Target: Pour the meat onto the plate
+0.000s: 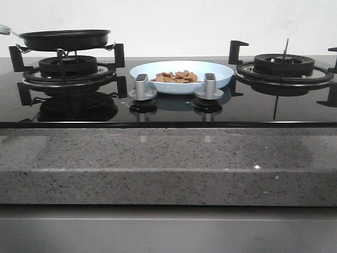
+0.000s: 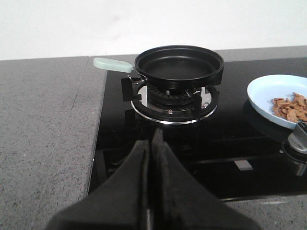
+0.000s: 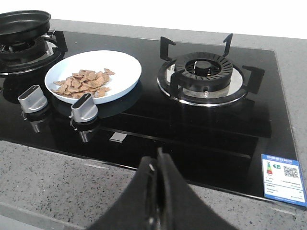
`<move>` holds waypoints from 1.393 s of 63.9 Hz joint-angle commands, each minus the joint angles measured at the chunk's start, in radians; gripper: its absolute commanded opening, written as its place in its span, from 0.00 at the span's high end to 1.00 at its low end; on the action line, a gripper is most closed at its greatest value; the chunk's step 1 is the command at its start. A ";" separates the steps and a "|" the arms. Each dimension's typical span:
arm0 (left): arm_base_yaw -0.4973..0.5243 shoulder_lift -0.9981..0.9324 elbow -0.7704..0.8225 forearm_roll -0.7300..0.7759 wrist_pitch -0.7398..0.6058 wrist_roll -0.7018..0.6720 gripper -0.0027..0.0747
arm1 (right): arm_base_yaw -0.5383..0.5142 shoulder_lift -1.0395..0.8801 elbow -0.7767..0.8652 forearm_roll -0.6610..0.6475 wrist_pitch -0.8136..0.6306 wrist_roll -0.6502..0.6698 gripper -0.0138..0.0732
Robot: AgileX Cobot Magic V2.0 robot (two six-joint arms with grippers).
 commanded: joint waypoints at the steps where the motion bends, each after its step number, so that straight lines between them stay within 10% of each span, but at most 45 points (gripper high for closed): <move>1: -0.007 -0.096 0.042 0.002 -0.087 -0.009 0.99 | -0.004 0.006 -0.023 -0.012 -0.085 -0.010 0.91; 40: 0.120 -0.357 0.494 -0.045 -0.373 -0.009 0.99 | -0.004 0.007 -0.023 -0.012 -0.085 -0.010 0.91; 89: 0.120 -0.355 0.497 -0.056 -0.387 -0.009 0.99 | -0.004 0.007 -0.023 -0.012 -0.085 -0.010 0.91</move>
